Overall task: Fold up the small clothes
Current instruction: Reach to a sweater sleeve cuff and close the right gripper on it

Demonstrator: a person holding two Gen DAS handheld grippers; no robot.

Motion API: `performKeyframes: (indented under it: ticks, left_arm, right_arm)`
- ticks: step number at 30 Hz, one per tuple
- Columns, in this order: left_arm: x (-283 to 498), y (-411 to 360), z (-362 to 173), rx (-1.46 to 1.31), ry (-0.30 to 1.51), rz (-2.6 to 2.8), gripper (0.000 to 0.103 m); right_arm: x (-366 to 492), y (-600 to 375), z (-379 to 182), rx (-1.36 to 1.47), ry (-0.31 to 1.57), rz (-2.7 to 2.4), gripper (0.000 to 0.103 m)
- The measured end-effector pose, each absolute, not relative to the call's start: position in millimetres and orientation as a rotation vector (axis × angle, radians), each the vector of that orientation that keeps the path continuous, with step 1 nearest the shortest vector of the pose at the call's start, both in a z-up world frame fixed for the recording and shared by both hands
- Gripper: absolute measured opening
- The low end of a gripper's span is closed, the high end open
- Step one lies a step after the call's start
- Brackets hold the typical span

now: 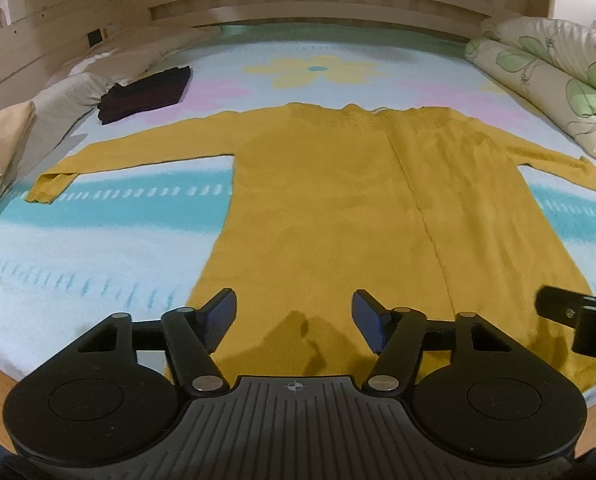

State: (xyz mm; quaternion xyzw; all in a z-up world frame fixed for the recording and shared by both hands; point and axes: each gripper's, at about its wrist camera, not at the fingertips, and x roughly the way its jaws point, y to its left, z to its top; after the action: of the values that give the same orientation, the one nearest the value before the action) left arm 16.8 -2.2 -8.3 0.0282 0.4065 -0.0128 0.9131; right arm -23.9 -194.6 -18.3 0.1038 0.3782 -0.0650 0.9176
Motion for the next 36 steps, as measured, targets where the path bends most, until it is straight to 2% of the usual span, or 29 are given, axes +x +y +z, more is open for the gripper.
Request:
performKeyframes:
  ticks: [4,6,8,11,19,22,28,36]
  left_arm:
    - [35.0,-6.5,1.6,0.041,0.845,-0.038,0.057]
    - [44.8,-12.5,9.4,0.052,0.824,-0.045,0.056]
    - [56.8,-19.9,16.9,0.064,0.804,-0.053,0.056]
    - [77.4,-32.9,23.8,0.079,0.792,-0.079,0.056]
    - [138.1,-68.4,35.6,0.131,0.76,-0.121,0.055]
    - [162.6,-76.7,36.4,0.14,0.75,-0.123,0.055]
    - [197.5,-83.8,29.1,0.123,0.756,-0.138,0.056]
    - [219.3,-84.8,4.2,0.145,0.837,-0.147,0.056]
  right_arm:
    - [-10.8,-213.4,-15.2,0.229,0.895,-0.24,0.099]
    - [-4.2,-233.0,-13.0,0.273,0.93,-0.222,0.095]
    - [3.9,-260.6,-6.8,0.322,0.946,-0.227,0.082]
    - [16.7,-309.5,9.3,0.375,0.936,-0.276,0.076]
    - [45.5,-440.7,36.5,0.413,0.833,-0.421,0.074]
    - [56.1,-481.6,27.2,0.457,0.812,-0.458,0.072]
    - [71.9,-568.7,-16.7,0.585,0.799,-0.548,0.06]
    - [80.9,-644.2,-60.6,0.763,0.726,-0.726,0.061]
